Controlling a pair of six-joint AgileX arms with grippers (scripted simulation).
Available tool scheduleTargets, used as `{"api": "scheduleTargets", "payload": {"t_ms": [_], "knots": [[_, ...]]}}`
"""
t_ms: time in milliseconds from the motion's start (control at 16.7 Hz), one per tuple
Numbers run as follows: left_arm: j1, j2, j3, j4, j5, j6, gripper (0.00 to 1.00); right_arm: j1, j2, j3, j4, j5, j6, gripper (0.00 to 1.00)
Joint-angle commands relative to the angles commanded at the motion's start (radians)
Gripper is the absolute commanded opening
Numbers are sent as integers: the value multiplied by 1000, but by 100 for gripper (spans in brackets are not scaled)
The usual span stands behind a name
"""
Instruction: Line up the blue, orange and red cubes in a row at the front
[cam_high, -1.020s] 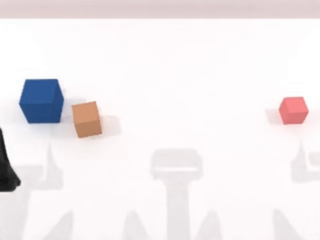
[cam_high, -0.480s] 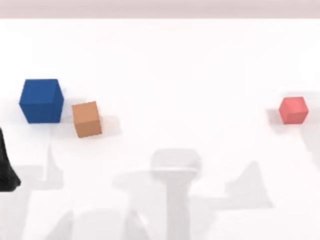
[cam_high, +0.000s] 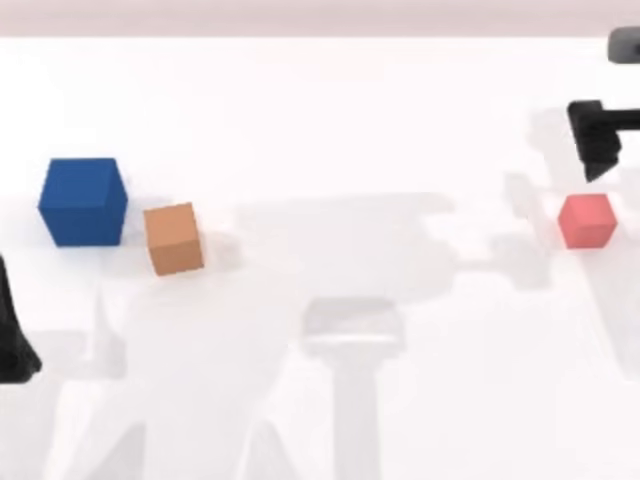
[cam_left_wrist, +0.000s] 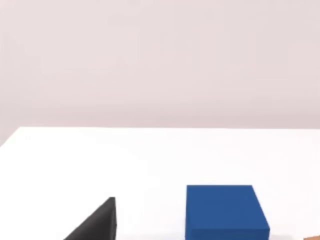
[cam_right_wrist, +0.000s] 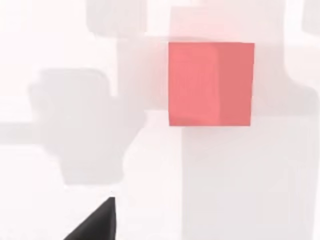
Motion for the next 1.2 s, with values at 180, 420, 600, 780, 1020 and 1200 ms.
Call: {"api": "scheduleTargets", "payload": {"t_ms": [180, 420, 600, 780, 1020, 1200], "knots": [[0, 0, 0, 0, 0, 0, 100, 10, 179, 172, -99, 1, 5, 100], [0, 0, 0, 0, 0, 0, 100, 17, 298, 291, -161, 1, 9, 100], [0, 0, 0, 0, 0, 0, 100, 17, 304, 296, -164, 1, 9, 100], [0, 0, 0, 0, 0, 0, 100, 12, 303, 291, -159, 1, 8, 100], [0, 0, 0, 0, 0, 0, 100, 16, 335, 208, -44, 2, 8, 100], [0, 0, 0, 0, 0, 0, 100, 18, 372, 121, 91, 2, 10, 100]]}}
